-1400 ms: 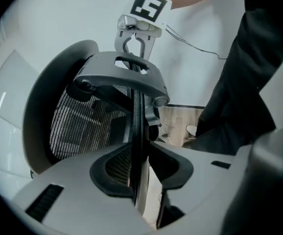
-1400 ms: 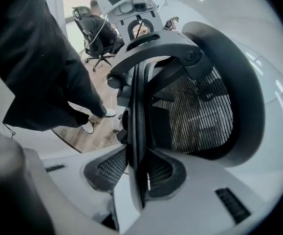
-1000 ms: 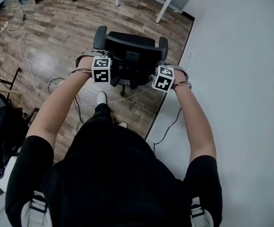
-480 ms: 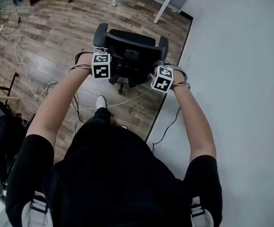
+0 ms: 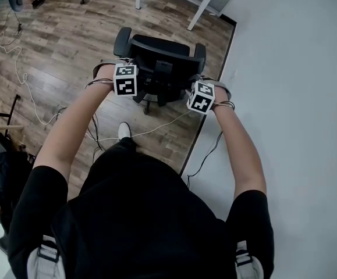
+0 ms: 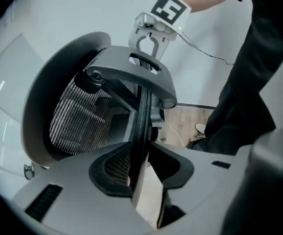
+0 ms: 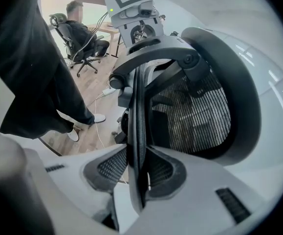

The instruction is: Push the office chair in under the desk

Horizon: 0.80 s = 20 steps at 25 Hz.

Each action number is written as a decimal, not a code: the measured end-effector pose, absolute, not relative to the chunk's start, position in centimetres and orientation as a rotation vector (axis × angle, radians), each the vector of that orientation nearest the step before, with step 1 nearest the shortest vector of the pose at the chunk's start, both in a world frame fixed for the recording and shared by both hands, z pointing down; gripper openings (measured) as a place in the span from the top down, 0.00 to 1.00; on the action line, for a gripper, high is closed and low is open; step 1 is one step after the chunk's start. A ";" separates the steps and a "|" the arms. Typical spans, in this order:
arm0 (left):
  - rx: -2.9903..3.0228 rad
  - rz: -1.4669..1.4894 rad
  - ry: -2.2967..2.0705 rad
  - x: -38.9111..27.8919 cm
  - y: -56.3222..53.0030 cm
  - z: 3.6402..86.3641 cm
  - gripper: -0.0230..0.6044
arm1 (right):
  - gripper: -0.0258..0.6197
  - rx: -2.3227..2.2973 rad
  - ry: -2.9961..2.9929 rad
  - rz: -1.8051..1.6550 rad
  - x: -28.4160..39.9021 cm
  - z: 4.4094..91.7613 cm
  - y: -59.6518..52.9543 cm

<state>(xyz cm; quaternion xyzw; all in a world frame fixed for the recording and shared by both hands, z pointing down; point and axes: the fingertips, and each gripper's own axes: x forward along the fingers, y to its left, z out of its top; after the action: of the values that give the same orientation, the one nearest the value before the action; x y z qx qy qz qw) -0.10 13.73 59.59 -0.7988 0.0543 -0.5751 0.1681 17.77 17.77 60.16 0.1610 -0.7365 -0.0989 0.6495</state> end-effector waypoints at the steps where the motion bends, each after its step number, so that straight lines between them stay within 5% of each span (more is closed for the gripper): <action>1: -2.269 -1.619 0.163 -0.1 13.1 59.5 0.80 | 0.79 0.369 -1.671 -0.221 17.8 60.1 17.1; 20: -2.244 -1.553 0.136 -5.1 -1.3 59.9 0.79 | 0.79 0.494 -1.635 -0.113 12.4 60.3 3.2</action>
<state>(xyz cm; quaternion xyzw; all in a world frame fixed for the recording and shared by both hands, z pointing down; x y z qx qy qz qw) -5.06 -1.30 59.86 -0.8042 0.0489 -0.5564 0.2033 12.36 3.15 60.27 0.2178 -0.7212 -0.0497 0.6557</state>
